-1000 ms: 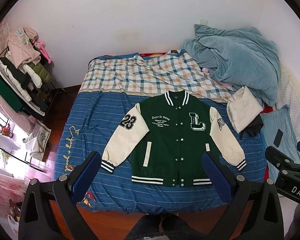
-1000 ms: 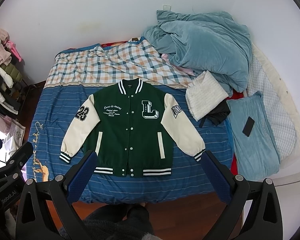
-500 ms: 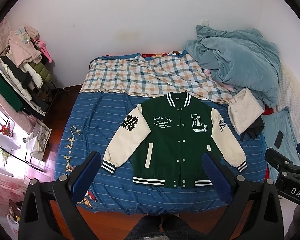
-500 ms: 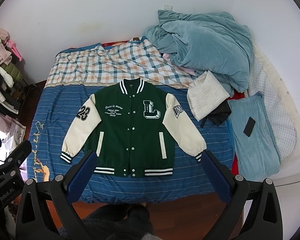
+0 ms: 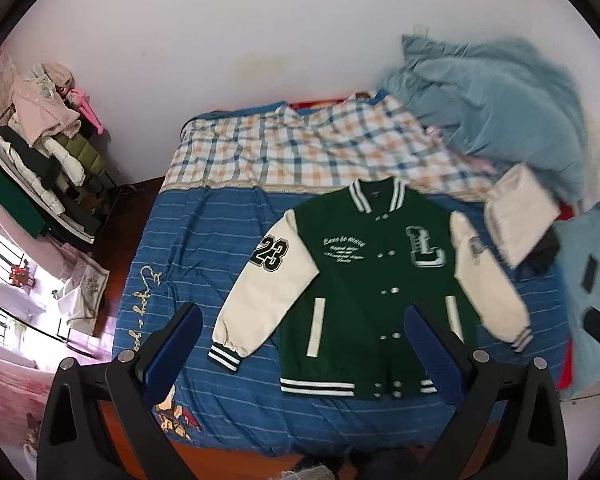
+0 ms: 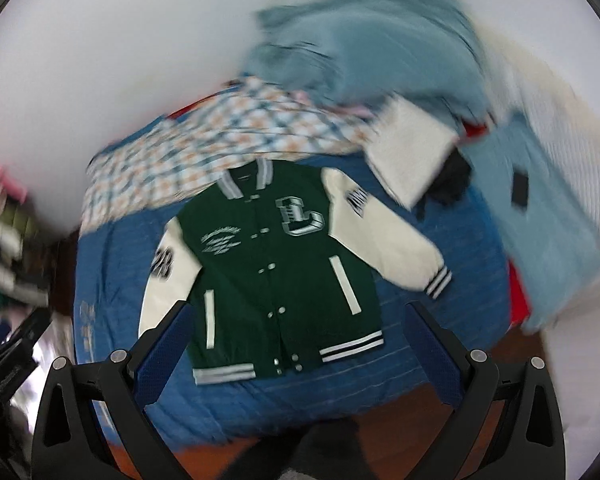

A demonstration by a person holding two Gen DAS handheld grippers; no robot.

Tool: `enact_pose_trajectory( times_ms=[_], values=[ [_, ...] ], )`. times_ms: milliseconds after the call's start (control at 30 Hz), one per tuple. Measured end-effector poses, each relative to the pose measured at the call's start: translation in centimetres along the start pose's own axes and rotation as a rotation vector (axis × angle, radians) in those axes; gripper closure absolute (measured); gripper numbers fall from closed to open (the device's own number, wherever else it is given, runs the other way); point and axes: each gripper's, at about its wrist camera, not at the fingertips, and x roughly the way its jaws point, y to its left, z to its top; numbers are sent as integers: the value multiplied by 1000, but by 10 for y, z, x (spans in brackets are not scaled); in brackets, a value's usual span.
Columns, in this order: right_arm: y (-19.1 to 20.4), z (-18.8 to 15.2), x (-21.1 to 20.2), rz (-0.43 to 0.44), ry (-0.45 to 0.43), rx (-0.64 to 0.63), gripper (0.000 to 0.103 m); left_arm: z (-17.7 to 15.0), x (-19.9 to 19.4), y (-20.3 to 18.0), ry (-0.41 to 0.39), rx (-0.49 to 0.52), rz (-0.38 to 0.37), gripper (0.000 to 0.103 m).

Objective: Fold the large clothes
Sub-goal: 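Lower the right tool to the cream sleeve cuff and grasp it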

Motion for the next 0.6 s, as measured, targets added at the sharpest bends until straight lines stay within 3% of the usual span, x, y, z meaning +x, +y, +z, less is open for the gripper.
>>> enact_pose_trajectory(
  times_ms=[100,133,267,400,467,600],
  values=[
    [-67,-12,75,-29,74,197,41,-3,54,-17,50,13,44,0],
    [-86,-17,94,-33,91,243,43,-6,71,-23,68,20,65,0],
    [-179,-40,194,-51,191,497,42,-15,142,-49,167,29,138,0],
    [-262,-58,291,14,216,698,40,-26,213,-73,260,-6,169,0],
    [-292,-67,334,39,218,785,33,-31,246,-82,280,-43,123,0],
    [-331,-82,415,93,182,919,26,-50,310,-99,345,-84,121,0]
  ],
)
